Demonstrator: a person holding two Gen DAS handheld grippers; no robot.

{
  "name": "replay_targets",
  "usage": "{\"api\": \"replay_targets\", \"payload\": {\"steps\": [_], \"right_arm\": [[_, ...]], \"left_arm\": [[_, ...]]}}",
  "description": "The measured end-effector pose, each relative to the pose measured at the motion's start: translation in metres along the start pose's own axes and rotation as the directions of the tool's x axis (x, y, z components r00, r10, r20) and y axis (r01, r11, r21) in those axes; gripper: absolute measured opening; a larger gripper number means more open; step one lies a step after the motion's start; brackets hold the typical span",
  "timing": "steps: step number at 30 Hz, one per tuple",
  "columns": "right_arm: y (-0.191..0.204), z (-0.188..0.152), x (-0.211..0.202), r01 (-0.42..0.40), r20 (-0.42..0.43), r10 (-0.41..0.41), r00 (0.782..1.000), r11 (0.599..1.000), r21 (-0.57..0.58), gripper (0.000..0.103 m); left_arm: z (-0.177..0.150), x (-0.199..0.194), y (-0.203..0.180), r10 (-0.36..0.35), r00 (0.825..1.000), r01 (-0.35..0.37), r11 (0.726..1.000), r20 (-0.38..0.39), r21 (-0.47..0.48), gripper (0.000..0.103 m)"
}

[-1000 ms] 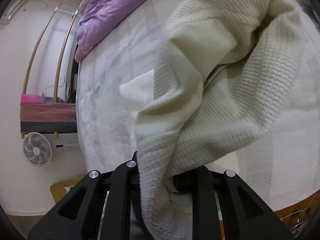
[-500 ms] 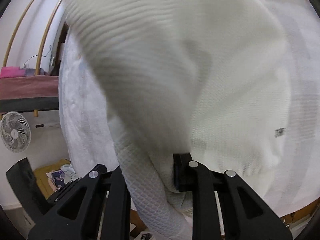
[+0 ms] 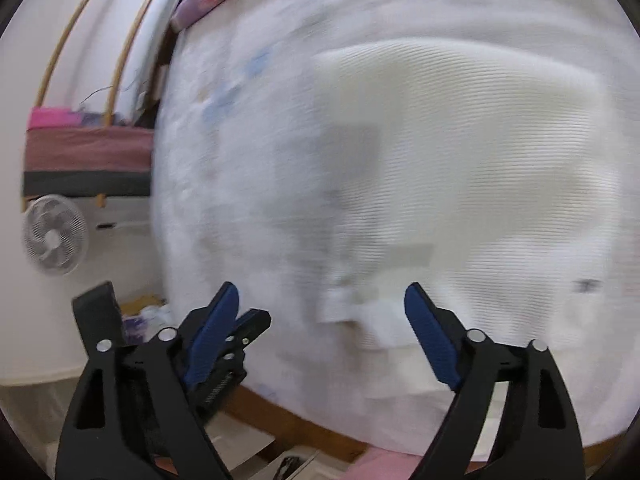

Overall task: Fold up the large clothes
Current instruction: 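Grasp the folded jacket edges with both tools and lift it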

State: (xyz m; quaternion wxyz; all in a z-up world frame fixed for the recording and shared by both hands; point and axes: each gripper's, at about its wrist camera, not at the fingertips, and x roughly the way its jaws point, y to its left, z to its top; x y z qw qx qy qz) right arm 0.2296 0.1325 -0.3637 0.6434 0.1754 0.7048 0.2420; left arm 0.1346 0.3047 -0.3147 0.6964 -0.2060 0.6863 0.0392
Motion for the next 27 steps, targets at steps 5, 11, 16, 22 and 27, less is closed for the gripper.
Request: {"api": "replay_targets", "payload": {"steps": [5, 11, 16, 22, 27], "right_arm": [[-0.070, -0.021, -0.038, 0.042, 0.038, -0.049, 0.998, 0.985, 0.169, 0.083], [-0.143, -0.051, -0.063, 0.070, 0.036, -0.089, 0.995, 0.930, 0.362, 0.083], [-0.165, -0.065, -0.079, 0.039, 0.052, -0.065, 0.997, 0.915, 0.402, 0.083], [-0.136, -0.050, -0.052, -0.043, 0.019, 0.039, 0.999, 0.961, 0.275, 0.059], [-0.116, -0.034, 0.010, 0.030, -0.060, -0.022, 0.998, 0.992, 0.124, 0.012]], "left_arm": [[-0.006, 0.054, -0.032, -0.182, 0.975, 0.176, 0.983, -0.127, -0.054, 0.070], [-0.020, 0.084, -0.030, -0.206, 0.961, 0.169, 0.965, -0.184, -0.199, 0.011], [-0.021, 0.027, -0.025, -0.048, 0.998, 0.044, 0.996, -0.047, -0.073, 0.012], [-0.015, 0.068, -0.005, 0.132, 0.983, -0.138, 0.990, -0.126, -0.035, 0.013], [-0.003, 0.101, -0.015, 0.239, 0.964, -0.241, 0.970, -0.114, -0.007, 0.019]]}}
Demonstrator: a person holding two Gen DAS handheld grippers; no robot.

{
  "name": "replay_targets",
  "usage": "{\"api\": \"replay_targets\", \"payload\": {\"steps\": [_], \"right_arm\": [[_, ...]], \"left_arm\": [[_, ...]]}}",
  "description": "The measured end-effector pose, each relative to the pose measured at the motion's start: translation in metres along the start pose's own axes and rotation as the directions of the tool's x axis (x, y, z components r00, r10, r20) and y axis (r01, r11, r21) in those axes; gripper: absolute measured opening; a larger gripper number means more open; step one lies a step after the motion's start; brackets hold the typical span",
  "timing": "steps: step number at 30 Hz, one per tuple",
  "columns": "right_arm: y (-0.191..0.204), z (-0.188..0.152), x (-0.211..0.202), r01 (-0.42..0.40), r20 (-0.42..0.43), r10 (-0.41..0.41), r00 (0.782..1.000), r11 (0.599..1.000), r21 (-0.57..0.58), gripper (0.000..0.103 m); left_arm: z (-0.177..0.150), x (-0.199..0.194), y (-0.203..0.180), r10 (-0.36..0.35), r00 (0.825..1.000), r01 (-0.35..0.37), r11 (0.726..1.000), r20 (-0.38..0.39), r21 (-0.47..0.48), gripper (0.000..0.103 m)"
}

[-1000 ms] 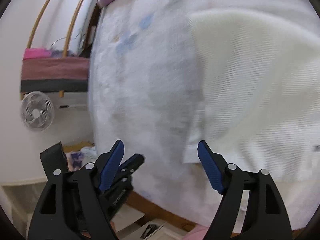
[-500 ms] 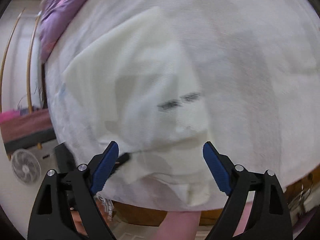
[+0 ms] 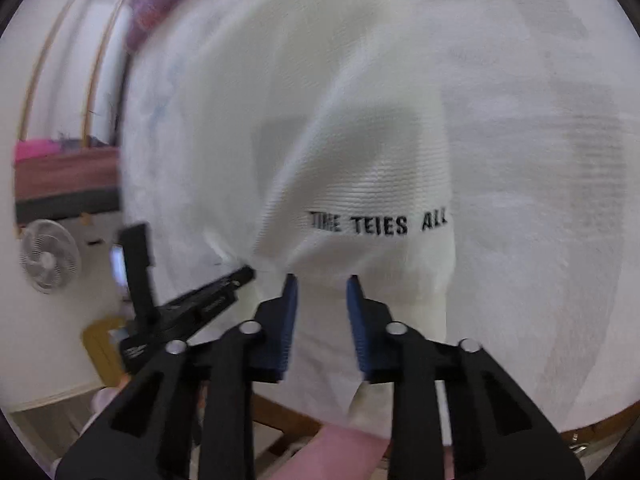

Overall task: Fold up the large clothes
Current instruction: 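Grasp the folded jacket edges with both tools and lift it, then lay the folded jacket down and open both tools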

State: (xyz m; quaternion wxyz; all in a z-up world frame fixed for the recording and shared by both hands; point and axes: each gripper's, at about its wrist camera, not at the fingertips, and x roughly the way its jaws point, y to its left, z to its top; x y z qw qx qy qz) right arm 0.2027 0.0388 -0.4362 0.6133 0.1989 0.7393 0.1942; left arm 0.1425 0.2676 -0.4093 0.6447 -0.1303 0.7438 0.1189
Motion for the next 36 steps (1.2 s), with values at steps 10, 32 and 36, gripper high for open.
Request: {"api": "replay_targets", "payload": {"steps": [10, 32, 36], "right_arm": [[0.018, 0.060, -0.041, 0.170, 0.124, -0.169, 0.978, 0.985, -0.001, 0.006], [-0.018, 0.110, -0.010, 0.155, -0.009, -0.155, 0.988, 0.985, 0.081, 0.008], [-0.025, 0.036, 0.024, 0.108, -0.110, -0.094, 0.990, 0.986, 0.129, 0.007]], "left_arm": [[0.017, -0.088, 0.007, 0.187, 0.979, -0.193, 0.978, 0.077, 0.074, 0.054], [0.092, -0.055, -0.071, 0.058, 0.997, -0.067, 0.966, 0.045, 0.250, 0.038], [0.034, -0.034, -0.038, 0.019, 1.000, -0.019, 0.982, 0.002, 0.187, 0.038]]}}
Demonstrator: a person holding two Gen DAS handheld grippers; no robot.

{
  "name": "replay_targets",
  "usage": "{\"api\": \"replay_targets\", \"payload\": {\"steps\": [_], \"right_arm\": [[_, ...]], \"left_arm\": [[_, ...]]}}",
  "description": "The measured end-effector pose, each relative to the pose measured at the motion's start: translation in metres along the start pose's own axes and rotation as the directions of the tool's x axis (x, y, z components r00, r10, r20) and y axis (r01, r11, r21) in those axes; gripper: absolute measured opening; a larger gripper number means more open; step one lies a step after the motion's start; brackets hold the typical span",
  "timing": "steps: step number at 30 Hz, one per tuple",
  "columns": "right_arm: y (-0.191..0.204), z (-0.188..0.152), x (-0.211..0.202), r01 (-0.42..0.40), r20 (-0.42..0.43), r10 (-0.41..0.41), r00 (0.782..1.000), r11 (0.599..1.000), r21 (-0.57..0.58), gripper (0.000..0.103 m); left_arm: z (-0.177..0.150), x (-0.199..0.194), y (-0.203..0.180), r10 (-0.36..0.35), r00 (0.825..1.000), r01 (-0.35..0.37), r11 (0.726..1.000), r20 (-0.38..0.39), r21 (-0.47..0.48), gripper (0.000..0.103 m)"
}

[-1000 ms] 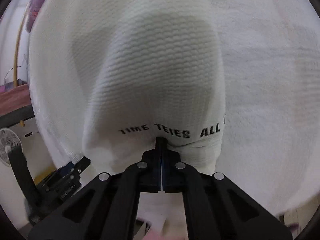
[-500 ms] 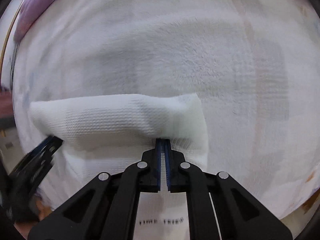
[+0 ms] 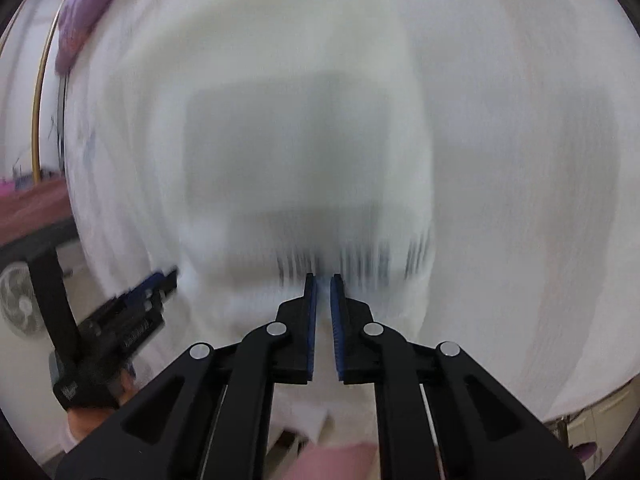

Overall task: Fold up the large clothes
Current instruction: 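Lay the folded jacket down and open both tools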

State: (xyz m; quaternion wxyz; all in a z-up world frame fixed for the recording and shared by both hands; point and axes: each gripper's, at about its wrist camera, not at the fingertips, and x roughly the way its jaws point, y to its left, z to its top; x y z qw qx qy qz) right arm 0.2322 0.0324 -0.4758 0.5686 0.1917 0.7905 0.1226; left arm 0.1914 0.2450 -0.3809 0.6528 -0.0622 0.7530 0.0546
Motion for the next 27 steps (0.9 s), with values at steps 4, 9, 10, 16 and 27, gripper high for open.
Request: {"api": "replay_targets", "payload": {"steps": [4, 9, 10, 16, 27], "right_arm": [[-0.009, -0.052, 0.051, 0.021, -0.119, -0.016, 0.993, 0.999, 0.044, 0.007], [-0.025, -0.047, 0.062, -0.037, -0.118, 0.054, 0.992, 0.989, 0.144, 0.006], [-0.021, -0.045, 0.059, -0.022, -0.125, 0.036, 0.992, 0.993, 0.116, 0.007], [-0.001, -0.044, 0.030, 0.030, -0.092, -0.026, 0.995, 0.999, 0.041, 0.047], [-0.001, -0.054, -0.055, -0.090, 0.131, 0.100, 0.986, 0.993, -0.082, 0.095]], "left_arm": [[-0.022, 0.005, 0.017, -0.044, 0.999, 0.044, 0.996, -0.001, -0.077, 0.049], [-0.010, 0.015, 0.019, -0.028, 1.000, 0.028, 0.997, -0.001, -0.072, 0.063], [-0.018, 0.015, 0.022, -0.017, 1.000, 0.018, 0.998, 0.007, -0.056, 0.063], [-0.022, -0.010, 0.001, 0.105, 0.994, -0.105, 0.994, 0.026, 0.002, 0.082], [-0.054, -0.043, 0.009, 0.077, 0.995, -0.076, 0.997, 0.056, -0.017, 0.088]]}}
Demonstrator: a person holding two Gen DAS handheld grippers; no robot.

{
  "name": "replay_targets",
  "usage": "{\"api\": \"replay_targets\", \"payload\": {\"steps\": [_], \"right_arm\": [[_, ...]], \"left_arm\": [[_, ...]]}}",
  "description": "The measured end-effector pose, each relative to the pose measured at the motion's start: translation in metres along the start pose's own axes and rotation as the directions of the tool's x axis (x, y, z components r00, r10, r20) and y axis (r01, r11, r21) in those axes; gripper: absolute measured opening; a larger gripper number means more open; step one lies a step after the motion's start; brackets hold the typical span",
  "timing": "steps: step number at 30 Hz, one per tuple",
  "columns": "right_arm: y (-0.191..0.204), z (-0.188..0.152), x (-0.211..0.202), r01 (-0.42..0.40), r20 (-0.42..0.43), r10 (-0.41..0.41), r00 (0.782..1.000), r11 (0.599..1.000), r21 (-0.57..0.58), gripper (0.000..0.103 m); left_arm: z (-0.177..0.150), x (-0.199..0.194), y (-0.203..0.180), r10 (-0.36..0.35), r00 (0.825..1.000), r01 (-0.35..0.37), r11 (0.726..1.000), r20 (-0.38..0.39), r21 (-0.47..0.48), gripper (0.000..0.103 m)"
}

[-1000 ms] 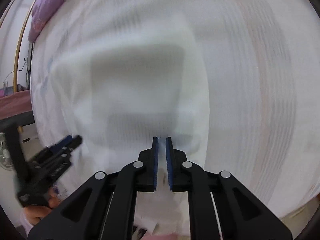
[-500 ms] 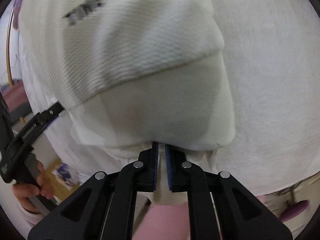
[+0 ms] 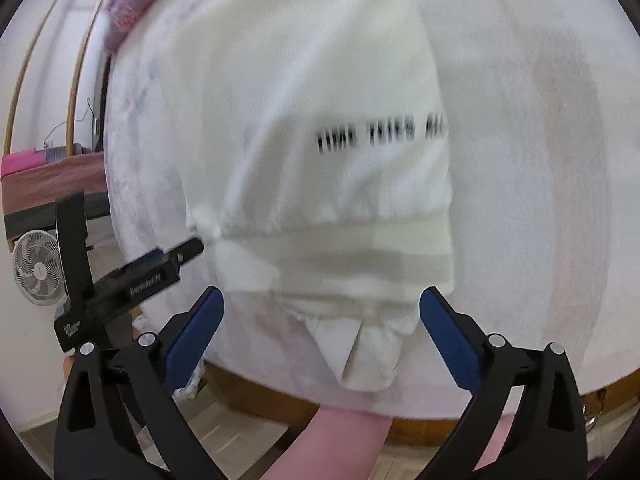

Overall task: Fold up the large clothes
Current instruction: 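Lay the folded jacket down and open both tools, then grasp the folded jacket bundle with both tools and lift it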

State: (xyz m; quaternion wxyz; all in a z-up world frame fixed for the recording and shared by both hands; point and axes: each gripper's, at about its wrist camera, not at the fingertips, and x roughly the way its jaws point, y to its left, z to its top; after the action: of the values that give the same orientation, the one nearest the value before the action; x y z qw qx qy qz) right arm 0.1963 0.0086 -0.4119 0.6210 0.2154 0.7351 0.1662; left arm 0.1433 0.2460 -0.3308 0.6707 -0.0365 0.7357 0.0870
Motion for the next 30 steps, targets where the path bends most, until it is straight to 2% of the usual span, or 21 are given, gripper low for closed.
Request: {"api": "replay_targets", "payload": {"steps": [4, 5, 6, 8, 11, 14, 20, 23, 25, 26, 27, 28, 29, 30], "right_arm": [[0.015, 0.006, -0.009, 0.003, 0.123, 0.002, 0.992, 0.999, -0.045, 0.095], [0.012, 0.010, -0.009, 0.010, 0.156, 0.000, 0.988, 0.998, -0.063, 0.095], [0.014, 0.012, -0.007, 0.014, 0.169, -0.001, 0.986, 0.997, -0.072, 0.095], [0.012, 0.026, -0.009, 0.036, 0.206, -0.016, 0.978, 0.995, -0.095, 0.095], [0.015, 0.043, 0.008, 0.045, 0.238, -0.015, 0.971, 0.992, -0.120, 0.095], [0.019, 0.060, 0.017, 0.067, 0.268, -0.024, 0.963, 0.986, -0.152, 0.095], [0.005, 0.097, 0.023, 0.068, 0.326, -0.003, 0.945, 0.980, -0.188, 0.095], [-0.003, 0.118, 0.036, 0.047, 0.321, 0.015, 0.947, 0.982, -0.182, 0.095], [-0.010, 0.131, 0.043, -0.011, 0.324, 0.072, 0.943, 0.982, -0.186, 0.095], [-0.013, 0.138, 0.047, -0.035, 0.323, 0.092, 0.942, 0.983, -0.178, 0.095], [-0.017, 0.144, 0.053, -0.067, 0.315, 0.118, 0.942, 0.984, -0.167, 0.095], [-0.024, 0.152, 0.063, -0.150, 0.285, 0.191, 0.939, 0.976, -0.158, 0.095], [-0.031, 0.156, 0.073, -0.227, 0.247, 0.255, 0.935, 0.964, -0.137, 0.097], [-0.039, 0.158, 0.081, -0.276, 0.245, 0.294, 0.924, 0.955, -0.106, 0.097]], "left_arm": [[0.013, -0.012, 0.007, -0.033, 0.998, 0.032, 0.999, 0.050, 0.006, 0.090], [0.018, -0.014, 0.008, -0.063, 0.996, 0.063, 0.998, 0.067, 0.002, 0.090], [0.041, -0.012, 0.013, -0.089, 0.993, 0.090, 0.996, 0.072, -0.001, 0.090], [0.048, -0.014, 0.012, -0.138, 0.987, 0.139, 0.990, 0.082, -0.012, 0.090], [0.067, -0.007, 0.014, -0.199, 0.974, 0.203, 0.979, 0.104, -0.023, 0.090], [0.080, 0.001, 0.013, -0.219, 0.969, 0.224, 0.974, 0.117, -0.026, 0.090], [0.114, 0.023, 0.019, -0.314, 0.933, 0.324, 0.945, 0.174, -0.035, 0.090], [0.133, 0.034, 0.024, -0.397, 0.889, 0.420, 0.905, 0.227, -0.063, 0.090], [0.149, 0.052, 0.032, -0.496, 0.832, 0.527, 0.847, 0.250, -0.074, 0.090], [0.153, 0.058, 0.033, -0.524, 0.813, 0.558, 0.826, 0.252, -0.081, 0.090], [0.160, 0.069, 0.033, -0.577, 0.778, 0.612, 0.785, 0.248, -0.093, 0.090], [0.163, 0.076, 0.034, -0.612, 0.753, 0.646, 0.757, 0.242, -0.096, 0.091], [0.166, 0.087, 0.034, -0.678, 0.697, 0.709, 0.699, 0.234, -0.090, 0.092], [0.169, 0.090, 0.035, -0.699, 0.673, 0.732, 0.676, 0.242, -0.084, 0.094]]}}
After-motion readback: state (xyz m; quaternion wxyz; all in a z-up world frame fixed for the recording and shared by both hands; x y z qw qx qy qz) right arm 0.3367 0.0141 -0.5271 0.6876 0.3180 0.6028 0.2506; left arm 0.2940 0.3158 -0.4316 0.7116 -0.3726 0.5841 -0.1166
